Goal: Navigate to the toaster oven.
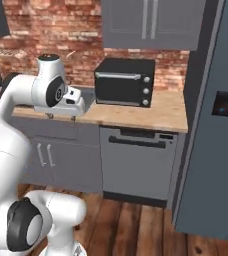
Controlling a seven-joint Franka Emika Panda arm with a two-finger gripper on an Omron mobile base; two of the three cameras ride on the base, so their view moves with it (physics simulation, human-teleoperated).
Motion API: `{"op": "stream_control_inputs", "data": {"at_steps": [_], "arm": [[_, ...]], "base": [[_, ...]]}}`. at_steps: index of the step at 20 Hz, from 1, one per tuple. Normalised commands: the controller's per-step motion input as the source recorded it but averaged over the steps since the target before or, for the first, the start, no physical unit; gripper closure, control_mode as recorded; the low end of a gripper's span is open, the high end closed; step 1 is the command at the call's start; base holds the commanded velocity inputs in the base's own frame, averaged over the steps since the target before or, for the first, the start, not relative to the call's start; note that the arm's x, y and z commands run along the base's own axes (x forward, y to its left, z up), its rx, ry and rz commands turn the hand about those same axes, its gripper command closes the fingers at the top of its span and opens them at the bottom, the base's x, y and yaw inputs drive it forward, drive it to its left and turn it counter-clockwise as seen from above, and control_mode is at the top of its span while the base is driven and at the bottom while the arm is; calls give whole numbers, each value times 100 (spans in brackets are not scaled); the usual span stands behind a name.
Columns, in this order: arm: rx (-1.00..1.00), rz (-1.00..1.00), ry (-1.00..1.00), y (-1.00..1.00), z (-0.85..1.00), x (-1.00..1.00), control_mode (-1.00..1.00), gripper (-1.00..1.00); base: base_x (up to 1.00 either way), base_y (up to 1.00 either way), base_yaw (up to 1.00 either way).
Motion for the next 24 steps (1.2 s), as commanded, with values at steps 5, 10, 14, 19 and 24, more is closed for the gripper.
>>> {"op": "stream_control_inputs", "data": {"at_steps": [5, 10, 14, 19, 24], "arm": [[0, 0, 0, 0, 0, 0, 100, -100], [0, 0, 0, 0, 0, 0, 100, -100], [0, 0, 0, 0, 0, 0, 100, -100], [0, 0, 0, 0, 0, 0, 100, -100], [0, 0, 0, 0, 0, 0, 100, -100]], "base": [[91, 27, -49], [100, 25, -11], [86, 6, 1], [69, 0, 17], [62, -1, 22]]}}
